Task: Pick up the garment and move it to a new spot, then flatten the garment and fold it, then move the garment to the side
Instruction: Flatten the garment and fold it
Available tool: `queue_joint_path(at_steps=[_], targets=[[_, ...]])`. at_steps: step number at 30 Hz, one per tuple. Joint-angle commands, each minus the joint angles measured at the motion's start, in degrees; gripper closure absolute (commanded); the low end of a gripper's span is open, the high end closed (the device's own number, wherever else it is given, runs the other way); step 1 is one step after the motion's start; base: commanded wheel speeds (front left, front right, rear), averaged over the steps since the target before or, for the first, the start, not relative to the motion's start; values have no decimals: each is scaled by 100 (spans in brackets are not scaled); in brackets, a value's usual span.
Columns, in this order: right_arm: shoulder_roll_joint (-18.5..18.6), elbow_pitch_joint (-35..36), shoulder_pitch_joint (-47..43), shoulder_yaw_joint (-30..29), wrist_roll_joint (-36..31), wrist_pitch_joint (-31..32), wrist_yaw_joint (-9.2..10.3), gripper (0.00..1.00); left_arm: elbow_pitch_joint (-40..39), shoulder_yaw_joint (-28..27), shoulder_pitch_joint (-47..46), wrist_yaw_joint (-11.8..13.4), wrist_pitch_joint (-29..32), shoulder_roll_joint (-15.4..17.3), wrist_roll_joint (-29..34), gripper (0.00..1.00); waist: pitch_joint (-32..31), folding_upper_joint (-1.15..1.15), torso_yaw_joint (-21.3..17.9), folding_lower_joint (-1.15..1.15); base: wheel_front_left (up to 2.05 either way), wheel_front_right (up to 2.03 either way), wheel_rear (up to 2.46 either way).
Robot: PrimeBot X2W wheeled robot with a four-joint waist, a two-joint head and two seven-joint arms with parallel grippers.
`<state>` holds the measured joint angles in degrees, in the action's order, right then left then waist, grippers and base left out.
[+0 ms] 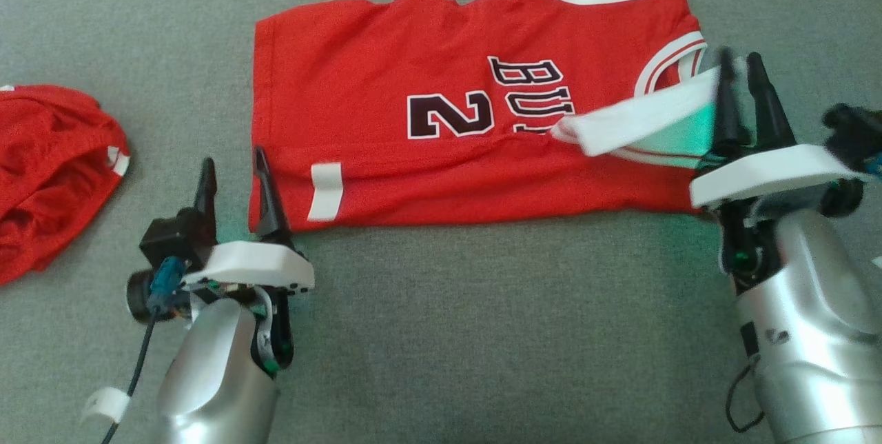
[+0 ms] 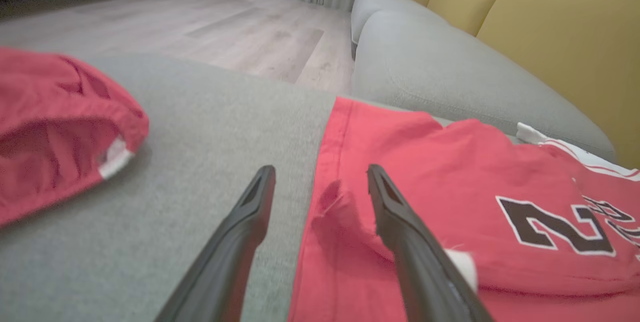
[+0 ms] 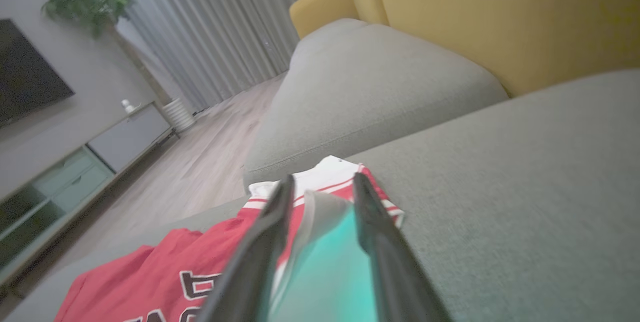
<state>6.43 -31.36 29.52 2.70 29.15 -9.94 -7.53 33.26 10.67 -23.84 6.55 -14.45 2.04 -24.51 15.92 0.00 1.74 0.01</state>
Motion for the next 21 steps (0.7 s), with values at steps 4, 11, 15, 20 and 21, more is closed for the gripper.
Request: queue_joint_path(at_steps=[4, 11, 15, 20, 21], targets=[[161, 186, -83, 458, -815, -459, 4, 0, -633, -345, 277, 57, -54, 84, 664, 0, -182, 0, -7, -1, 0, 0, 0], [-76, 584, -1080, 143, -1824, -504, 4, 0, -1025, -426, 1324, 100, -54, 84, 1039, 0, -588, 0, -38, -1, 0, 0, 0], [-212, 652, -1580, 51, -2049, -505, 4, 0, -1174, -432, 1765, 104, -54, 84, 1108, 0, -802, 0, -18, -1, 0, 0, 0], [-295, 630, -1940, -8, -2137, -505, 4, 0, -1263, -418, 2128, 82, -55, 84, 1162, 0, -1040, 0, 10, -1, 0, 0, 0], [-305, 616, -1999, -11, -2147, -505, 4, 0, -1278, -413, 2185, 76, -55, 84, 1171, 0, -1079, 0, 13, -1, 0, 0, 0]])
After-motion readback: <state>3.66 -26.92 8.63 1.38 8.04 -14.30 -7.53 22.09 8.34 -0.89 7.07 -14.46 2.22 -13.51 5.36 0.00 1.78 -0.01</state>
